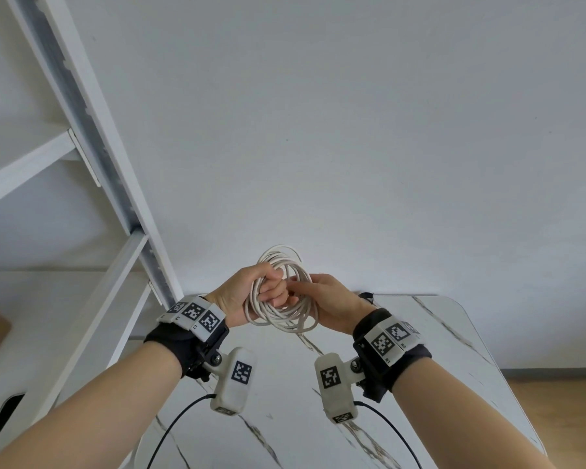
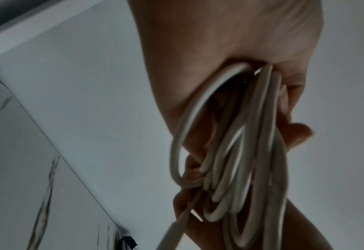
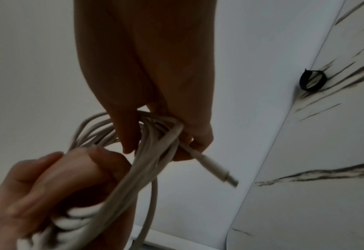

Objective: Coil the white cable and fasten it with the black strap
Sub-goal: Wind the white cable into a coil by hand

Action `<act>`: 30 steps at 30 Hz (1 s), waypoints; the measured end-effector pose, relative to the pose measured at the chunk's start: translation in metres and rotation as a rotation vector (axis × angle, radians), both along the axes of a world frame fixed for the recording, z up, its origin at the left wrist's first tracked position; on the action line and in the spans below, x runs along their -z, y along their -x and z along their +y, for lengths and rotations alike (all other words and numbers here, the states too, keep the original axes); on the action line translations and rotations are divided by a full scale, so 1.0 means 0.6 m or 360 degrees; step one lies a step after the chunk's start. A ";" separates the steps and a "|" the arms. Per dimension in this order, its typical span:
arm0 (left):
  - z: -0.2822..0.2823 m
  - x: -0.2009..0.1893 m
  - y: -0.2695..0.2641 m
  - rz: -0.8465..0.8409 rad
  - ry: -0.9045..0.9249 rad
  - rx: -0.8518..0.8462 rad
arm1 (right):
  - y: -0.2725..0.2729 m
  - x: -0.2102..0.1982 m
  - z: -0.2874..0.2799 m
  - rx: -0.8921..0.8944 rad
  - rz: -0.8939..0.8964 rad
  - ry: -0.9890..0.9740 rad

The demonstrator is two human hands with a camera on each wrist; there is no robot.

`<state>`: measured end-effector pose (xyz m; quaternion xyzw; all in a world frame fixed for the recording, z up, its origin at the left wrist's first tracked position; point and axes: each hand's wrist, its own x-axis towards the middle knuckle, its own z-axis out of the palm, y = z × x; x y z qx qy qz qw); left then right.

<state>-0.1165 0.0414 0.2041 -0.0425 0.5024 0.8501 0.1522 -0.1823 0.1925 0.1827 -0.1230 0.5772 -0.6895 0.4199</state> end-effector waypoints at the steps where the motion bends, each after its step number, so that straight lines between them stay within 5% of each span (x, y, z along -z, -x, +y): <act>1: 0.000 0.000 0.000 -0.0007 0.0080 -0.0041 | 0.000 -0.001 -0.002 0.0030 0.0033 -0.0020; 19: -0.022 0.019 -0.015 -0.0110 0.0383 0.0049 | -0.014 -0.032 0.019 0.0037 0.0477 -0.0271; 30: -0.036 0.009 -0.025 -0.0192 0.0433 0.0302 | -0.034 -0.031 0.020 0.0029 0.0377 -0.0231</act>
